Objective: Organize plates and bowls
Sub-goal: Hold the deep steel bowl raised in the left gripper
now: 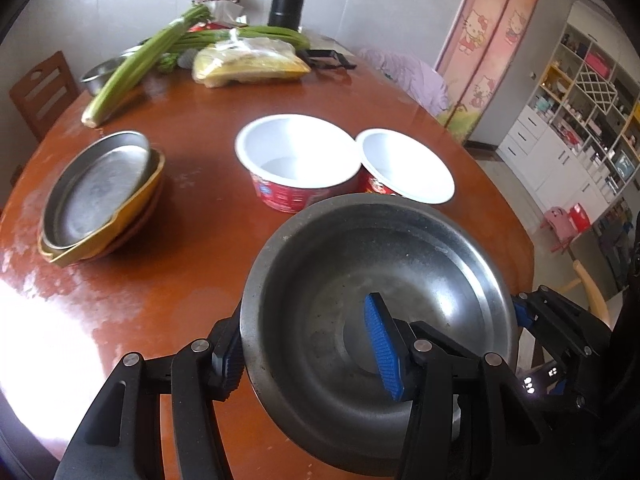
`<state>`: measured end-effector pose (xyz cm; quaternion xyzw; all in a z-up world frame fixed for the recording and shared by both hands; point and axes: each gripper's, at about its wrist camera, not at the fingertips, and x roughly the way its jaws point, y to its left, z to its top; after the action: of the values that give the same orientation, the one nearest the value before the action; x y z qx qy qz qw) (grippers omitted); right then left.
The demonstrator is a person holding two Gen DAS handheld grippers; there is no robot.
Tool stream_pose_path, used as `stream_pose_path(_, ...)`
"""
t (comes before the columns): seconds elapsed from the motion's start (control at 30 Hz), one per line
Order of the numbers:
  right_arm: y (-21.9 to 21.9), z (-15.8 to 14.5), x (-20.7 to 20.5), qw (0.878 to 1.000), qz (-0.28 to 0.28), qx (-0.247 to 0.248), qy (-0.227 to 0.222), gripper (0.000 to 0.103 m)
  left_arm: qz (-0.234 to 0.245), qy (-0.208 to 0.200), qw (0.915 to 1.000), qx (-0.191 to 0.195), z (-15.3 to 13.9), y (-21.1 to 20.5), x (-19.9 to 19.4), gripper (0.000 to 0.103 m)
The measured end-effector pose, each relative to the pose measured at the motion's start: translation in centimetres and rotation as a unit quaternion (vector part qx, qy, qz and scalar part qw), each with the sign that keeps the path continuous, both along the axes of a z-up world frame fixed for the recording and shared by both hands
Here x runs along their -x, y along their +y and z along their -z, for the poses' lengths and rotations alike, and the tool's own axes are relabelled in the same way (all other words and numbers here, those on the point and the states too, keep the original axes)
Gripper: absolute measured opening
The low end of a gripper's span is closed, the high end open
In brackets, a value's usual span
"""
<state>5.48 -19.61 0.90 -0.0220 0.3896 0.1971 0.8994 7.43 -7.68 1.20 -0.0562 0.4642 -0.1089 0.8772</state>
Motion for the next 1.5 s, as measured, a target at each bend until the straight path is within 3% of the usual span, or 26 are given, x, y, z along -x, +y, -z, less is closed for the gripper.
stream_pose_path(0.53, 3.2, -0.6, 1.2, 0.999, -0.038, -0.001, -0.010, 0.052, -0.032, -0.010, 0.9994, -0.005, -0.5, 3.5, 2.2, 0.055)
stream_pose_path(1.5, 3.3, 2.2, -0.2, 0.999, -0.040, 0.009, 0.026, 0.053, -0.027, 0.024, 0.9992, -0.019, 2.7, 2.8, 0.0, 0.055)
